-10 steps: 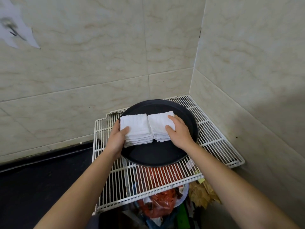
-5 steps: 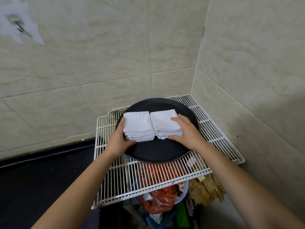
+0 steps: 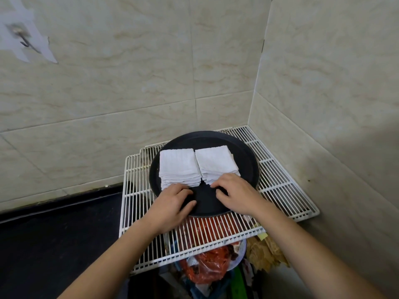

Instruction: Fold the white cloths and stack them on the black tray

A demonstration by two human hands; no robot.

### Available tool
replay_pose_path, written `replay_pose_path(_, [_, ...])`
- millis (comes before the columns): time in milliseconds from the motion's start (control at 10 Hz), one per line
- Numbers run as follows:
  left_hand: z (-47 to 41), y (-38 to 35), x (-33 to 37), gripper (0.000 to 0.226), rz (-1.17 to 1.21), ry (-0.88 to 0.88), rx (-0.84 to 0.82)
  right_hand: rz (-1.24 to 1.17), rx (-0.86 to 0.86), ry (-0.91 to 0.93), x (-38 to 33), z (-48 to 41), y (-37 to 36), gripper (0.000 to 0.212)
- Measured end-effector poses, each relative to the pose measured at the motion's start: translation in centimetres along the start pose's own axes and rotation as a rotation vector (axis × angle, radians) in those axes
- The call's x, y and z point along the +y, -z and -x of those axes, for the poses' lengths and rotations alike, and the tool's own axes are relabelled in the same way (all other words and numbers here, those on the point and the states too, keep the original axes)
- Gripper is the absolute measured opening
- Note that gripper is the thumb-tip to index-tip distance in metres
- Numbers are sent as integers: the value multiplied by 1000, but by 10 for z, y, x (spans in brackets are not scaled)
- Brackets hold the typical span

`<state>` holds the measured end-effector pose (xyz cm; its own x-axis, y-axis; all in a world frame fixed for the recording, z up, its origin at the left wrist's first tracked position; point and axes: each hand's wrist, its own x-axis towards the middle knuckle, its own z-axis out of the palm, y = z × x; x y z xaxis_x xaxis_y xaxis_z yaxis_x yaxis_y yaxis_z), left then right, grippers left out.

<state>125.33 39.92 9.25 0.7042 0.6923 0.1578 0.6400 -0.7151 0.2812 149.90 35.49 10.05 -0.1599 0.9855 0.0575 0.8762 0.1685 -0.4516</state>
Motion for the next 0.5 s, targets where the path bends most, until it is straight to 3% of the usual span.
replay_pose_path(400, [13, -13, 10, 57, -59, 99, 60, 79, 63, 3, -12, 7, 5, 33])
replay_pose_path(500, [22, -19, 15, 61, -70, 125, 58, 20, 250, 3, -30, 12, 41, 31])
